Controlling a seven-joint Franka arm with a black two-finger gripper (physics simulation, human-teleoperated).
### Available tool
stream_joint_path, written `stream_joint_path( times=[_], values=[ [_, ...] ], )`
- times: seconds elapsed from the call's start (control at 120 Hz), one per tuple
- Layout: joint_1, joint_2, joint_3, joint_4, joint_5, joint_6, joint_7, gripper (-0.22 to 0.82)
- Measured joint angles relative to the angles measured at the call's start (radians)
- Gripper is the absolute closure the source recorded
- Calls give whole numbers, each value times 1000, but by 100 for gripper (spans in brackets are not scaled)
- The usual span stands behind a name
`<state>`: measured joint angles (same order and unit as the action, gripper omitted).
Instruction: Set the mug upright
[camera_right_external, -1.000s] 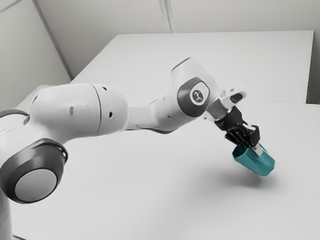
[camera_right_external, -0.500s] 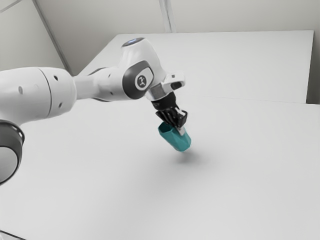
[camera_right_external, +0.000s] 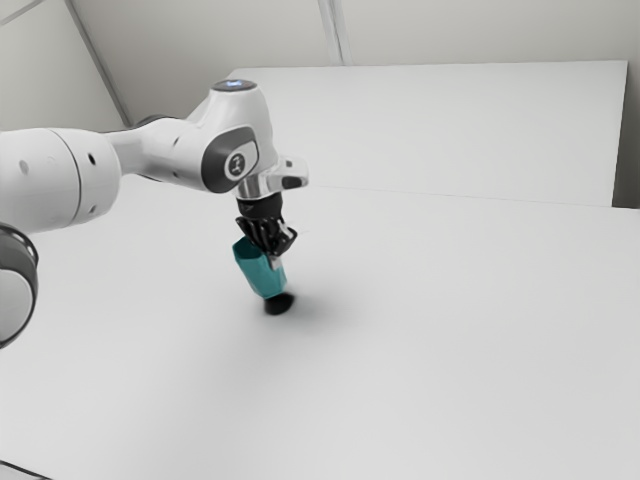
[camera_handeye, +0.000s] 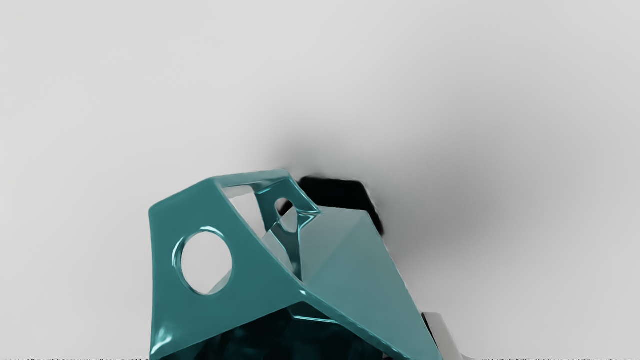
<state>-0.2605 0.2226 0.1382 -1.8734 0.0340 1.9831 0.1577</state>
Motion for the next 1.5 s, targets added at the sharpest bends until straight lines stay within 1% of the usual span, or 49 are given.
stream_joint_path(
  times=[0.175, 0.283, 0.5, 0.533, 0.65, 0.708, 0.783, 0.867, 1.0, 1.1, 1.167, 1.3, 1.4, 1.5],
  values=[
    [23, 46, 0, 6, 29, -1, 2, 79],
    [30, 69, 0, 6, 33, 21, 3, 79],
    [40, 77, 0, 5, 31, 44, 4, 78],
    [41, 77, 0, 5, 29, 45, 5, 73],
    [44, 77, 0, 3, 21, 49, 10, 46],
    [45, 76, 0, 2, 19, 50, 12, 35],
    [45, 72, 0, 2, 18, 51, 14, 25],
    [40, 64, 0, 4, 18, 52, 17, 17],
    [32, 28, 0, 4, 15, 53, 18, 9],
    [30, -23, 1, 7, 10, 52, 15, 6],
    [31, -46, 0, 33, 8, 43, 11, 4],
    [39, -87, 5, 69, 9, 0, -2, 2],
    [52, -138, 18, 77, 28, -35, -9, 1],
    [63, -160, 30, 151, 50, -108, -15, 1]
  ],
)
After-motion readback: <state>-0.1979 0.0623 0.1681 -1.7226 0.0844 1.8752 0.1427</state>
